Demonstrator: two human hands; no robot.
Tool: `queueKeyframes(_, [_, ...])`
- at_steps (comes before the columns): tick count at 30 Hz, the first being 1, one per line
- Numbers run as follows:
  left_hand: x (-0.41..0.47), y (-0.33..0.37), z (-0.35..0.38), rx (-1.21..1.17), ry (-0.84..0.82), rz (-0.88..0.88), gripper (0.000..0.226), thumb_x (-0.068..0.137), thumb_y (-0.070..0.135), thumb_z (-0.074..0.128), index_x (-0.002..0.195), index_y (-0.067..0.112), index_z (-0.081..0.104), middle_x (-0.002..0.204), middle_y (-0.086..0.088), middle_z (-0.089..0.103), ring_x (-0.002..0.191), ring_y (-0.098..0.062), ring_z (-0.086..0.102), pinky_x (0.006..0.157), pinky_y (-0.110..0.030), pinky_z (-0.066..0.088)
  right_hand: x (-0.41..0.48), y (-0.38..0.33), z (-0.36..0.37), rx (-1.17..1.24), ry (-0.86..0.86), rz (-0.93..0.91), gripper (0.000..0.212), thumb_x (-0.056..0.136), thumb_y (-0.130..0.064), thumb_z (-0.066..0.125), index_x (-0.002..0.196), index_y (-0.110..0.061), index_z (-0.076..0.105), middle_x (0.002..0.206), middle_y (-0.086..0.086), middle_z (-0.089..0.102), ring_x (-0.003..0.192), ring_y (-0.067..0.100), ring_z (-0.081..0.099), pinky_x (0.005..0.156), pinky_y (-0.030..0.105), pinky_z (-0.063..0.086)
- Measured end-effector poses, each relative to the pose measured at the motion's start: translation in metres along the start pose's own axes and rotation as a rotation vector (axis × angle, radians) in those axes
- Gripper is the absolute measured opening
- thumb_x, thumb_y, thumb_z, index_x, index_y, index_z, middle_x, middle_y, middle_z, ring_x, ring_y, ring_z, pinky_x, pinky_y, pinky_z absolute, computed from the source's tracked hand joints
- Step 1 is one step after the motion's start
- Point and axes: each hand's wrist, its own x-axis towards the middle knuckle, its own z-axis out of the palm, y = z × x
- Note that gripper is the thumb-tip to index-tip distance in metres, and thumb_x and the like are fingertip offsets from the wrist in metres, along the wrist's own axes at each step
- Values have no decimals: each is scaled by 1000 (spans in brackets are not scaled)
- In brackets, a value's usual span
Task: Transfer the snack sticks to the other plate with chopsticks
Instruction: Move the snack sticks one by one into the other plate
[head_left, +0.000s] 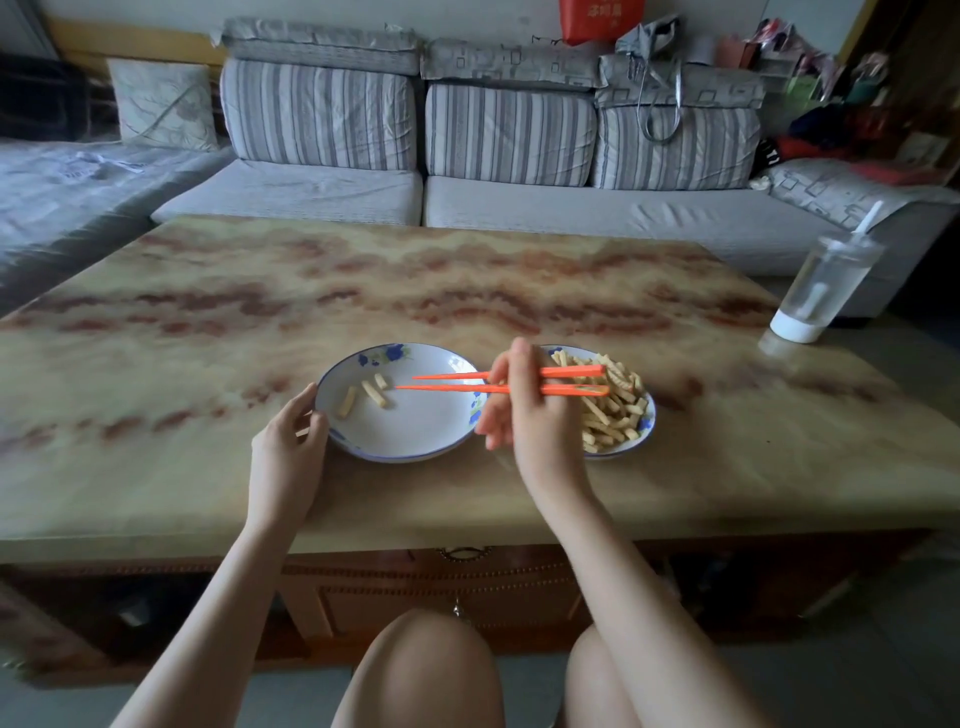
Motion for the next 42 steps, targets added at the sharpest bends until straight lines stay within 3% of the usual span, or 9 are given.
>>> queueKeyframes(4, [0, 1, -1, 2, 10, 4, 39, 93, 12, 47, 129, 19, 59, 99, 11, 59, 92, -4, 53, 77, -18, 35, 0, 7, 25, -56, -97, -21, 37, 103, -27, 36, 73, -10, 49, 44, 11, 53, 34, 27, 45, 36, 21, 32])
queueKeyframes(11, [0, 1, -1, 4, 8, -11, 39, 93, 13, 48, 130, 17, 58, 99, 12, 58, 93, -4, 52, 78, -18, 35, 0, 16, 33, -133, -121, 34, 42, 103, -29, 35, 66, -15, 48, 43, 10, 52, 32, 22, 43, 38, 23, 34])
queueKeyframes(14, [0, 1, -1, 2, 12, -12, 39, 93, 13, 48, 131, 18, 57, 99, 12, 57, 93, -4, 52, 78, -18, 34, -3, 12, 24, -106, -56, 25, 43, 104, -28, 35, 67, -10, 49, 44, 16, 52, 32, 23, 41, 37, 24, 33])
queueKeyframes(20, [0, 0, -1, -3, 2, 5, 38, 94, 14, 48, 131, 18, 58, 106, 6, 63, 93, -5, 53, 80, -21, 36, -1, -4, -12, -1, 100, 2, 43, 104, -28, 35, 68, -11, 51, 42, 11, 51, 35, 24, 45, 36, 26, 34])
queueKeyframes(23, [0, -1, -1, -4, 5, 7, 38, 94, 14, 48, 131, 18, 57, 110, 3, 64, 94, -4, 53, 80, -20, 36, 2, -16, -38, 42, 193, 5, 42, 104, -28, 34, 69, -12, 49, 40, 9, 50, 32, 18, 44, 35, 21, 34])
queueKeyframes(30, [-1, 1, -1, 7, 4, 17, 38, 94, 14, 48, 131, 19, 58, 108, 4, 63, 93, -5, 52, 80, -20, 36, 9, -25, -98, -12, 412, -51, 41, 105, -29, 32, 70, -13, 46, 38, 4, 50, 32, 15, 47, 34, 18, 33])
queueKeyframes(34, [0, 0, -1, 5, 1, 17, 38, 94, 14, 49, 129, 19, 59, 111, 0, 66, 93, -7, 54, 79, -22, 37, 8, -20, -111, -48, 435, -43, 40, 104, -29, 32, 71, -11, 47, 39, 6, 52, 31, 15, 46, 35, 17, 32])
queueKeyframes(39, [-1, 2, -1, 5, 0, 10, 38, 94, 13, 48, 130, 18, 58, 102, 8, 61, 93, -6, 53, 79, -22, 36, 6, -18, -109, -64, 393, -49, 39, 104, -27, 34, 74, -7, 48, 40, 7, 52, 31, 15, 45, 35, 16, 30])
queueKeyframes(42, [-1, 2, -1, 2, 5, 3, 38, 93, 13, 48, 130, 19, 58, 108, 4, 63, 94, -5, 52, 79, -21, 36, 7, -22, -104, -46, 402, -97, 37, 104, -25, 33, 77, -4, 47, 51, 25, 49, 32, 14, 45, 35, 15, 31])
